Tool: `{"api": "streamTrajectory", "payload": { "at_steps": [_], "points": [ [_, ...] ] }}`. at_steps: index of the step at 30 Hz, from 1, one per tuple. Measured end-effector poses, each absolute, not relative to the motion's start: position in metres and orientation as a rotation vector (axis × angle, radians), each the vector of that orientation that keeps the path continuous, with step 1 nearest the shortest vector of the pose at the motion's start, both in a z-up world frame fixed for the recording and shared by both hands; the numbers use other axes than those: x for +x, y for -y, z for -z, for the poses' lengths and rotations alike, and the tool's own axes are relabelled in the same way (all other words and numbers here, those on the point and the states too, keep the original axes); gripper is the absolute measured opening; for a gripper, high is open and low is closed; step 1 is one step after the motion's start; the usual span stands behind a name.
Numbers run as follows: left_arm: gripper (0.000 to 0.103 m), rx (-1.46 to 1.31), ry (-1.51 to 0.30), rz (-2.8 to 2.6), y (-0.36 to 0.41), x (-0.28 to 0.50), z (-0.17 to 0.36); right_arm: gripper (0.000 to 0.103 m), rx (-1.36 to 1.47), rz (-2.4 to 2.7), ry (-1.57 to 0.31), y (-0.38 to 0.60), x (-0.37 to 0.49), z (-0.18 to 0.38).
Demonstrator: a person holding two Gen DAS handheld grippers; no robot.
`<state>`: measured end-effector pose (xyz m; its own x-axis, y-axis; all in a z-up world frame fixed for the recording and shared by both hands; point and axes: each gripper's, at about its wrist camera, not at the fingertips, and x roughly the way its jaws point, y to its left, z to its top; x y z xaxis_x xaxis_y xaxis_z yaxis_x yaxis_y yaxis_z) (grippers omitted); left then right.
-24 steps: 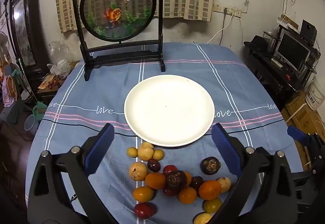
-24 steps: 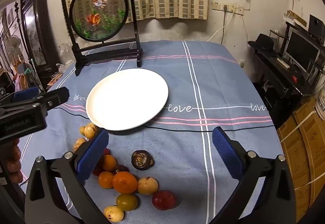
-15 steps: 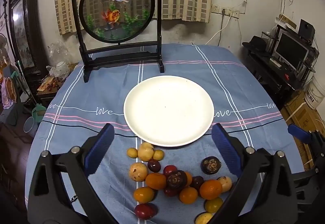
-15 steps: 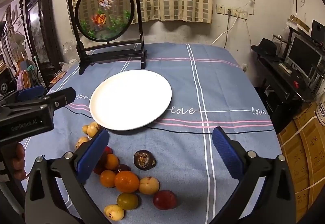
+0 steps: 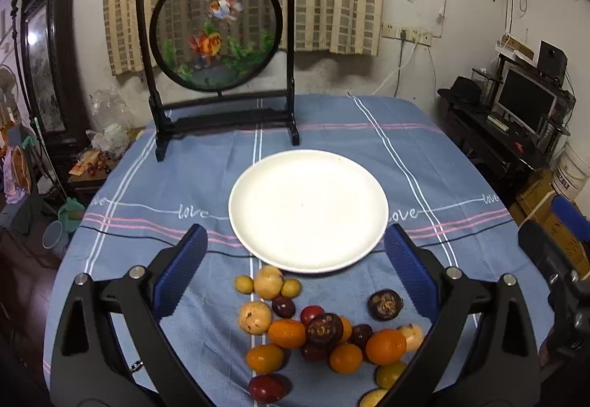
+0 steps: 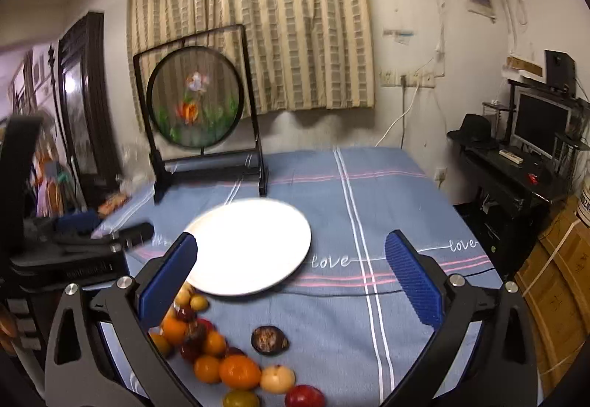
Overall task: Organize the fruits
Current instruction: 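Move both grippers open toward the fruit pile beside the white plate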
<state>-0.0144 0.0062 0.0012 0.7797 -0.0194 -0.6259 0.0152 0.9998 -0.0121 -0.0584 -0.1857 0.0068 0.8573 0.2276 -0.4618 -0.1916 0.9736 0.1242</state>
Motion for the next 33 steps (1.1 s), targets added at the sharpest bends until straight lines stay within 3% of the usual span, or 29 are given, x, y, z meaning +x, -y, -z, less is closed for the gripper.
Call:
{"api": "streamTrajectory", "payload": {
  "at_steps": [6,16,23,30,33],
  "points": [
    [0.098,-0.04,-0.701,0.044,-0.01,-0.014,0.003,0.102,0.082,-0.229,-0.634,0.19,-0.048,0.009],
    [0.098,-0.022,-0.733,0.053,-0.009,-0.013,0.01,0.102,-0.022,-0.239,-0.652,0.183,-0.057,0.02],
    [0.098,0.032,-0.755,0.045,-0.004,-0.015,0.015,0.102,0.09,-0.278,-0.639,0.196,-0.056,0.019],
    [0.098,0.039,-0.808,0.038,-0.026,-0.026,0.036,0.102,0.061,-0.328,-0.784,0.21,-0.057,0.039],
    [0.098,0.065,-0.85,0.03,-0.039,-0.038,0.052,0.09,-0.013,-0.405,-0.882,0.2,-0.069,0.06]
  ]
}}
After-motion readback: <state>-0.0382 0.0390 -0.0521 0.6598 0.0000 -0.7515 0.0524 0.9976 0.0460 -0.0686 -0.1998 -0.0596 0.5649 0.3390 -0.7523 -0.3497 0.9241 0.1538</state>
